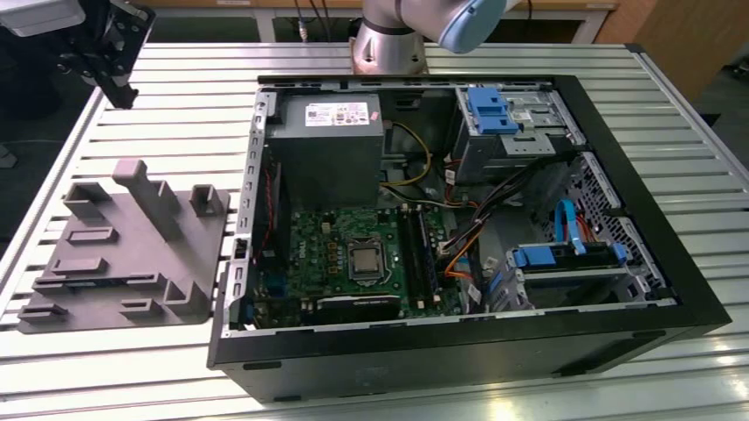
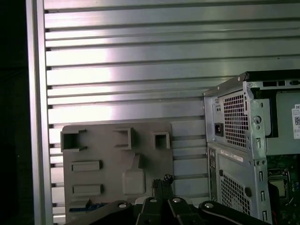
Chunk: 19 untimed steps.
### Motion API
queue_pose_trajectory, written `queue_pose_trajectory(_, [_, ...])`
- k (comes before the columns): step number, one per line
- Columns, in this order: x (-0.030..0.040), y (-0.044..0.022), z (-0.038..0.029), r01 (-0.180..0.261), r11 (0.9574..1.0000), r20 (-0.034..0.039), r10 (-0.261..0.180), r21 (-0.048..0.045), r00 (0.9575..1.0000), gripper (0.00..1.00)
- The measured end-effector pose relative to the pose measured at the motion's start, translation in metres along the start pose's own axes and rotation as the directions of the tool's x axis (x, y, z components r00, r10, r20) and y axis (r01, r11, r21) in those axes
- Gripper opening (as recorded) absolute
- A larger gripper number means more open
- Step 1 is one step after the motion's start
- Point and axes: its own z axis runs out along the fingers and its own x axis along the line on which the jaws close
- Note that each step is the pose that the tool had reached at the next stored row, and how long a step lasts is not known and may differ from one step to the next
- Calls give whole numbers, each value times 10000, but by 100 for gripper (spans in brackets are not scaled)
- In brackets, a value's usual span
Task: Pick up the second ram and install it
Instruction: 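Reach for the second ram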
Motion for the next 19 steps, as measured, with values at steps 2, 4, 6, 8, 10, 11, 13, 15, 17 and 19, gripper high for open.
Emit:
queue_pose_trajectory(2, [7,-1,0,-1,10000,1,1,-1,10000,11])
queue_pose_trajectory(4, [15,-2,0,0,10000,0,0,0,10000,11])
queue_pose_trajectory(6, [22,-3,0,0,10000,0,0,-1,10000,11])
queue_pose_trajectory(8, [30,-4,0,0,10000,0,0,-1,10000,11])
queue_pose_trajectory(10, [38,-4,0,0,10000,0,0,-1,10000,11])
queue_pose_trajectory(11, [41,-5,0,0,10000,0,0,-1,10000,11])
queue_pose_trajectory(13, [49,-6,0,0,10000,0,0,0,10000,11])
queue_pose_trajectory(15, [57,-6,0,0,10000,0,0,0,10000,11])
queue_pose_trajectory(17, [64,-6,0,0,10000,0,0,0,10000,11])
queue_pose_trajectory(19, [71,-7,0,0,10000,0,0,-1,10000,11])
